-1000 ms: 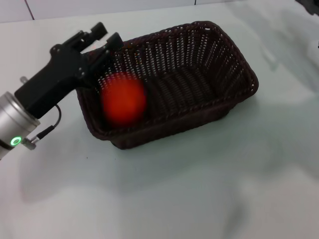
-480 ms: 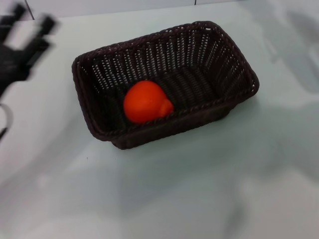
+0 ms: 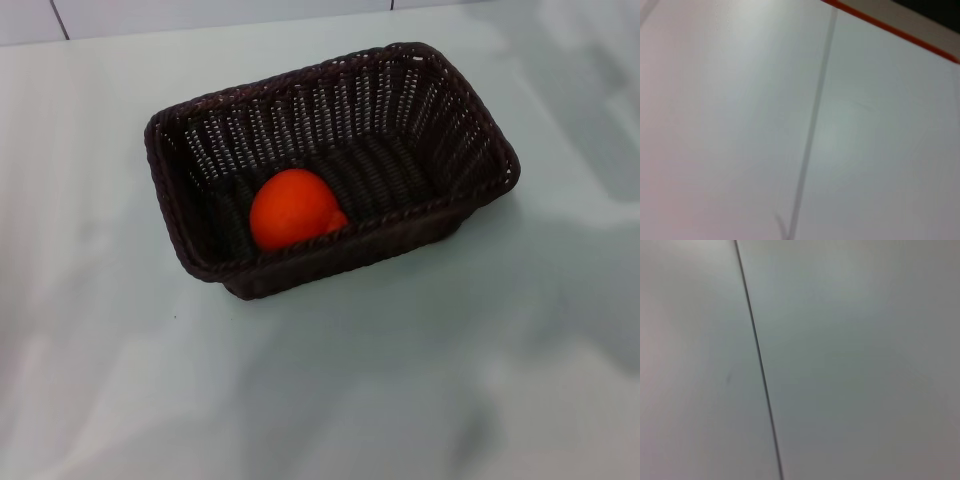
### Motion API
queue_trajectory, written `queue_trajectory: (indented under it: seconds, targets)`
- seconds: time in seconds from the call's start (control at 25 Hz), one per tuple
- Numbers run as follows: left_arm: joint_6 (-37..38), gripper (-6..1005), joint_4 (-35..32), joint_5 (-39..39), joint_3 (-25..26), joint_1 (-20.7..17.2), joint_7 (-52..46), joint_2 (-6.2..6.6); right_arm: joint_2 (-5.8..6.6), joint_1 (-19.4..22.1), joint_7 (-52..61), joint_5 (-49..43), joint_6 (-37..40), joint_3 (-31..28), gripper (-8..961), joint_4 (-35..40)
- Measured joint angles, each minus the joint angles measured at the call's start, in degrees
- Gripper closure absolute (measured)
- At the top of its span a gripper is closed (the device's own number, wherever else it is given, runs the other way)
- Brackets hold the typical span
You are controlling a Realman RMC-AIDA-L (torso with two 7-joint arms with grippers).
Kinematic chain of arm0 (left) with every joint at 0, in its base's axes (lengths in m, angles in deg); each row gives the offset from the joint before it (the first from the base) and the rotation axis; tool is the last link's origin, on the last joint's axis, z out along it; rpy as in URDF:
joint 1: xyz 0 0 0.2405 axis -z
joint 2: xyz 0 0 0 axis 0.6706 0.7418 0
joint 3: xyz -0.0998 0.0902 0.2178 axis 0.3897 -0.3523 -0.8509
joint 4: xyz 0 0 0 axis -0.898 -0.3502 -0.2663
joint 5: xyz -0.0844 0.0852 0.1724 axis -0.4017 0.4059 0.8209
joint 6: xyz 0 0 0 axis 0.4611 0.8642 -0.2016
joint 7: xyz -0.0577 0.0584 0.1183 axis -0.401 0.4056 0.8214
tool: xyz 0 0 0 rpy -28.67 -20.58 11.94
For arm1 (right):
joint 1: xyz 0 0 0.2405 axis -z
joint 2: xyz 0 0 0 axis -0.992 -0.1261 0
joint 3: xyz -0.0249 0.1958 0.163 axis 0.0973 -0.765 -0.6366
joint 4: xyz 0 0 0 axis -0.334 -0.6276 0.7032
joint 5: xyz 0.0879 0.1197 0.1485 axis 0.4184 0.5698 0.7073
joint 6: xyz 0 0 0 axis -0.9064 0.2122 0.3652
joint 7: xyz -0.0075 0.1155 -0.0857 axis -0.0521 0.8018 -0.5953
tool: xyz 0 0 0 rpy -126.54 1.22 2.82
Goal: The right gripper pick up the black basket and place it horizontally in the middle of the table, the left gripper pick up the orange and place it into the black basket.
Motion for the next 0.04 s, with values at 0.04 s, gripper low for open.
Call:
queue_trajectory:
  seconds: [0.04]
  targets:
    - [-0.1,145,-0.4,0.0,1.1,-0.3,0.0,0.0,0.0,0.0,0.0,0.0,0.0,0.0,175,0.0]
